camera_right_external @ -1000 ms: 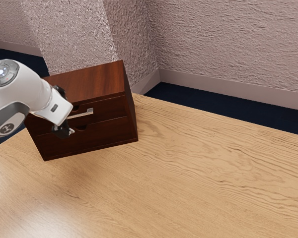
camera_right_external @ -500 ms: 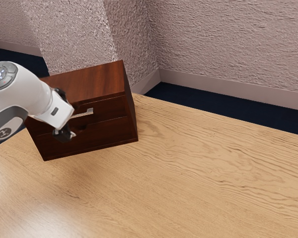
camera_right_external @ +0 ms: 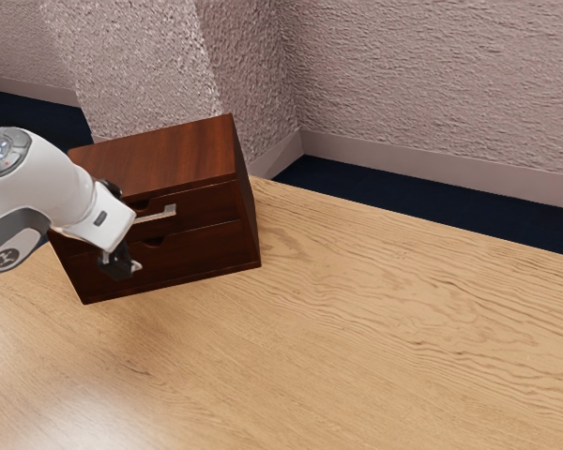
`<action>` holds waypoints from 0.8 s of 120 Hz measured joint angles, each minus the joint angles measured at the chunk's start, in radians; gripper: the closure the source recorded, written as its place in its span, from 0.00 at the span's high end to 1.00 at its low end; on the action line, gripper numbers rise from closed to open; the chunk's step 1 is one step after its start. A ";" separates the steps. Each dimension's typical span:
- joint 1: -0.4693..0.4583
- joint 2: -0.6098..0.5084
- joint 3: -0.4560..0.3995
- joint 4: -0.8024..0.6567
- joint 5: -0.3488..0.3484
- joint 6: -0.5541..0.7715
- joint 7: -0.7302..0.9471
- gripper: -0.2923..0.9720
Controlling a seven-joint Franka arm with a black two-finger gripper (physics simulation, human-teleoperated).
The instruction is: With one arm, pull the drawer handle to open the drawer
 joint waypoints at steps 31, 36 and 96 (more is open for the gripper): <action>-0.056 -0.001 0.068 0.047 0.013 0.009 -0.009 0.77; -0.063 -0.001 0.074 0.049 0.014 0.010 -0.010 0.77; -0.130 -0.021 0.139 0.043 0.052 0.038 -0.037 0.75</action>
